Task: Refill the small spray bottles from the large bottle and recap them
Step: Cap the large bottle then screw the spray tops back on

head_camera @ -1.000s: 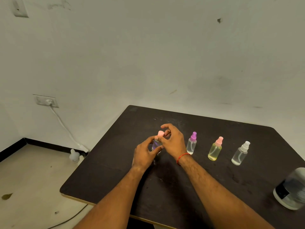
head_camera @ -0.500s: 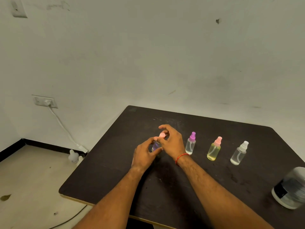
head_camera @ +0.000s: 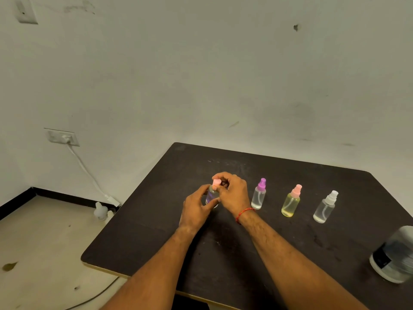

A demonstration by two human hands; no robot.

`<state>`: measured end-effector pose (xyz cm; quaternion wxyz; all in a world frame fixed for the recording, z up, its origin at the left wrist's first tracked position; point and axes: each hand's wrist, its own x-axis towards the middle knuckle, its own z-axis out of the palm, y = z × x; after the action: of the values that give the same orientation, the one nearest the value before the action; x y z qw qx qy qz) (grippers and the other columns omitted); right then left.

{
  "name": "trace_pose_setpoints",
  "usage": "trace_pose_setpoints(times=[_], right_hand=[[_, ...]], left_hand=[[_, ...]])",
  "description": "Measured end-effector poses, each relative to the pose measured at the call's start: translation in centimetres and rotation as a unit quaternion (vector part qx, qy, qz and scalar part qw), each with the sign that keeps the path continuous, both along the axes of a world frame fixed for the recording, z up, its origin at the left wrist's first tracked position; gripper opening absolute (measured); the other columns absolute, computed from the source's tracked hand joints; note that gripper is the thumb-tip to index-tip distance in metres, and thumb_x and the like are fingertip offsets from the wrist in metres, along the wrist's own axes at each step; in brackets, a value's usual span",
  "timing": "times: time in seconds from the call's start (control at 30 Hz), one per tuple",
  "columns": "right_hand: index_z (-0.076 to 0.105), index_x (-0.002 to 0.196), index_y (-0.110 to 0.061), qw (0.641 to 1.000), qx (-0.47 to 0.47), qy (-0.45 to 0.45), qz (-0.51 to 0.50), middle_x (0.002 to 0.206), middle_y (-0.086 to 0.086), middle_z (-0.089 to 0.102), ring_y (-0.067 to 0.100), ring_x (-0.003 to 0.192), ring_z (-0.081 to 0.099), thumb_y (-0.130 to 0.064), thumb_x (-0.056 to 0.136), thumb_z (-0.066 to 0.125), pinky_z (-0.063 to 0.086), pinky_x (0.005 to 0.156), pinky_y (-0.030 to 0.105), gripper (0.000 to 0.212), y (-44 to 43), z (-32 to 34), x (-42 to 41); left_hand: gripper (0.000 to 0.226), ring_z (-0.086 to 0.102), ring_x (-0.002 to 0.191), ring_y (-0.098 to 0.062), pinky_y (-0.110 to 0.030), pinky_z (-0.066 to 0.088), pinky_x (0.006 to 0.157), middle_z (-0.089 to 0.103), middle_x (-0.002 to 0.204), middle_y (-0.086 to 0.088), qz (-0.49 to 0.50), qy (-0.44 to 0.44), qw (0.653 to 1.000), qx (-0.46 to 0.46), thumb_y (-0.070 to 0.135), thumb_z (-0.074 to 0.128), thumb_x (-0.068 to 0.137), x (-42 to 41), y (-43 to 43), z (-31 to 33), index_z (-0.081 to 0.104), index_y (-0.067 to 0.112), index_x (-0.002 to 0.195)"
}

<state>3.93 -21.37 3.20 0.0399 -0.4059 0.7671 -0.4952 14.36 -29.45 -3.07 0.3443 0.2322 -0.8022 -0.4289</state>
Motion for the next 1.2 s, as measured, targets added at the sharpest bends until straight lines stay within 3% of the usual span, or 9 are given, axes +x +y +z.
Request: trace_pose_setpoints(times=[0.07,0.2,0.27,0.37,0.5,0.57,0.73,0.97,1.2], right_hand=[[0.072,0.094,-0.026,1.0,-0.009,0.001,-0.007,0.095,-0.002,0.066,0.006,0.086,0.063,-0.002,0.08,0.073,0.055,0.076,0.018,0.028,-0.1,0.0,0.3],[0.072,0.092,-0.021,0.999,-0.022,0.012,-0.03,0.092,0.0,0.065,0.006,0.082,0.062,0.0,0.078,0.07,0.046,0.07,0.009,0.025,0.1,0.4,0.9],[0.073,0.091,-0.019,0.999,-0.03,0.014,-0.042,0.09,-0.001,0.064,0.01,0.083,0.063,0.002,0.077,0.068,0.049,0.072,0.014,0.026,0.1,0.5,1.3],[0.073,0.096,-0.017,0.998,-0.031,0.007,-0.062,0.091,-0.003,0.061,0.013,0.088,0.062,0.0,0.079,0.069,0.055,0.08,0.026,0.024,-0.1,0.4,1.8],[0.069,0.112,-0.023,0.997,-0.049,-0.027,-0.061,0.1,-0.002,0.065,0.008,0.088,0.064,-0.009,0.083,0.072,0.057,0.084,0.026,0.032,0.2,-0.3,2.0],[0.065,0.122,-0.024,0.996,-0.056,-0.047,-0.045,0.104,-0.003,0.068,0.006,0.09,0.065,-0.012,0.084,0.074,0.057,0.084,0.023,0.041,0.8,-0.7,1.9],[0.061,0.129,-0.017,0.995,-0.057,-0.079,-0.031,0.115,-0.005,0.067,0.004,0.103,0.063,-0.012,0.086,0.072,0.053,0.089,0.018,0.045,3.5,-1.8,1.3],[0.067,0.116,-0.021,0.992,-0.034,-0.095,-0.07,0.107,-0.01,0.069,0.0,0.093,0.064,-0.016,0.083,0.076,0.052,0.082,0.013,0.035,7.8,-3.3,0.0],[0.068,0.116,-0.019,0.988,-0.032,-0.106,-0.105,0.104,-0.01,0.069,0.0,0.092,0.065,-0.015,0.083,0.076,0.049,0.077,0.009,0.034,11.1,-3.8,-1.8]], left_hand=[[0.032,0.067,0.096,0.004,-0.013,0.053,0.083,0.071,0.107,0.019,-0.003,0.001,1.0,0.005,0.034,0.074,0.092,0.0,0.1,0.1,0.064,0.033,0.122],[0.031,0.063,0.078,0.008,-0.009,0.048,0.07,0.071,0.105,0.015,0.001,-0.004,1.0,0.004,0.03,0.071,0.095,0.0,0.4,0.3,0.064,0.03,0.124],[0.03,0.062,0.078,0.007,-0.01,0.047,0.07,0.071,0.104,0.015,0.004,-0.002,1.0,0.004,0.029,0.07,0.095,0.0,0.5,0.3,0.064,0.032,0.124],[0.029,0.063,0.077,0.008,-0.014,0.05,0.072,0.071,0.103,0.015,0.004,-0.003,1.0,0.012,0.027,0.068,0.097,0.0,0.6,0.4,0.062,0.035,0.124],[0.03,0.06,0.061,0.002,-0.025,0.056,0.064,0.073,0.101,0.012,0.005,-0.018,1.0,0.014,0.031,0.068,0.096,0.1,0.6,0.2,0.061,0.034,0.124],[0.031,0.067,0.075,0.001,-0.033,0.061,0.076,0.073,0.104,0.015,0.007,-0.025,1.0,0.013,0.036,0.069,0.094,0.1,0.3,-0.1,0.061,0.036,0.124],[0.049,0.065,0.111,-0.003,-0.03,0.056,0.096,0.069,0.124,0.013,0.004,-0.061,0.998,0.008,0.051,0.071,0.089,-0.2,-0.2,0.0,0.058,0.033,0.133],[0.047,0.064,0.118,-0.019,-0.045,0.054,0.097,0.068,0.129,0.007,0.035,-0.122,0.992,0.02,0.05,0.07,0.091,-2.1,-0.3,0.4,0.055,0.035,0.133],[0.048,0.062,0.122,-0.022,-0.045,0.051,0.095,0.065,0.136,0.005,0.037,-0.189,0.981,-0.022,0.051,0.061,0.097,-4.6,0.8,0.9,0.049,0.033,0.14]])
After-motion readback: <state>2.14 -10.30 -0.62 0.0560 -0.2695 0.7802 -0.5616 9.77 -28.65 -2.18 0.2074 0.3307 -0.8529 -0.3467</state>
